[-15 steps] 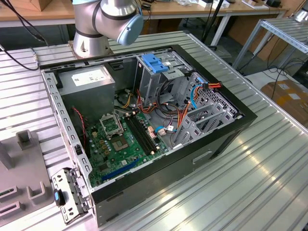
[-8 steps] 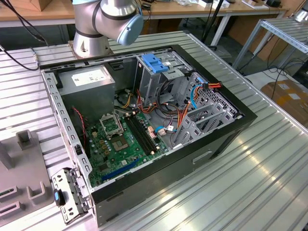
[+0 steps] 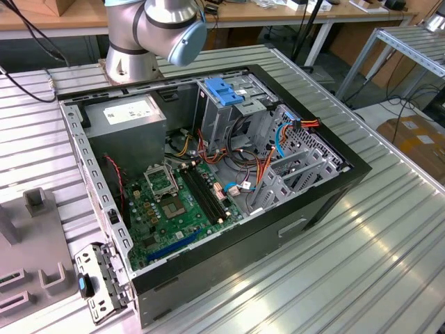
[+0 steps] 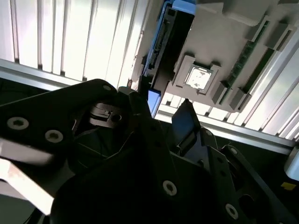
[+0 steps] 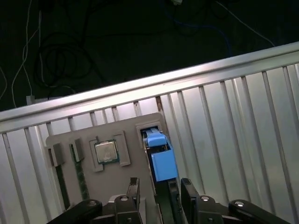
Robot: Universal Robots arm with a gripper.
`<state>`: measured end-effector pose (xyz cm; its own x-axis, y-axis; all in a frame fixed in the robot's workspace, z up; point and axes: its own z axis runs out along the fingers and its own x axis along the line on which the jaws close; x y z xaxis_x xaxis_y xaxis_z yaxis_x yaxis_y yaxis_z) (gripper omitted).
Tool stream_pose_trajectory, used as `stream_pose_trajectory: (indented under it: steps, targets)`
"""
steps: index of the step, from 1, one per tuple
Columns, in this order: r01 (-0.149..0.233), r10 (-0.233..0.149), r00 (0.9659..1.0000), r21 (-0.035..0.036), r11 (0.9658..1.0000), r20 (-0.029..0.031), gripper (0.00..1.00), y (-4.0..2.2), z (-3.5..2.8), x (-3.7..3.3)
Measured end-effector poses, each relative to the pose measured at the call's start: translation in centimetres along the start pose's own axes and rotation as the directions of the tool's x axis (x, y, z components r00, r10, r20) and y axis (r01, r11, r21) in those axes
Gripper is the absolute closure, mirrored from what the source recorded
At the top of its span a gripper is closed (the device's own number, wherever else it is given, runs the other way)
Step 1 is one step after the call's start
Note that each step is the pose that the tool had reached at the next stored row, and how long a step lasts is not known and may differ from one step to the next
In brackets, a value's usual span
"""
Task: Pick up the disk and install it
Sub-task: 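Pick up the disk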
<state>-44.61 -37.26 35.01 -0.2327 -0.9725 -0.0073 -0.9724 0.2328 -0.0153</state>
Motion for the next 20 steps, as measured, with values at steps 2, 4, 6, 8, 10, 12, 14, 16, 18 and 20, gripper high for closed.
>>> stream_pose_trajectory:
  steps: [2, 4, 6, 8, 10, 12, 14, 16, 18, 20]
  targets:
    - [0.013, -0.013, 0.9999, 0.0000, 0.9999, -0.0002, 0.52, 0.06, 0.06, -0.06]
    - [0.031, -0.031, 0.9995, -0.0002, 0.9995, 0.0001, 0.52, 0.28, 0.13, -0.01]
    - [0.044, -0.044, 0.9990, -0.0002, 0.9990, 0.0003, 0.52, 0.52, 0.26, 0.08]
    - [0.056, -0.056, 0.9984, -0.0003, 0.9984, 0.0007, 0.52, 0.69, 0.39, 0.14]
    - [0.081, -0.081, 0.9967, -0.0004, 0.9967, 0.0012, 0.52, 0.77, 0.60, 0.17]
    - [0.110, -0.110, 0.9939, -0.0005, 0.9939, 0.0017, 0.52, 0.80, 0.84, 0.19]
    - [0.126, -0.126, 0.9921, -0.0009, 0.9921, 0.0018, 0.52, 0.87, 0.97, 0.21]
    - [0.134, -0.134, 0.9909, -0.0008, 0.9909, 0.0022, 0.52, 1.04, 1.08, 0.24]
    - [0.140, -0.140, 0.9902, -0.0008, 0.9902, 0.0025, 0.52, 1.28, 1.15, 0.31]
    - [0.143, -0.143, 0.9898, -0.0007, 0.9898, 0.0026, 0.52, 1.43, 1.19, 0.30]
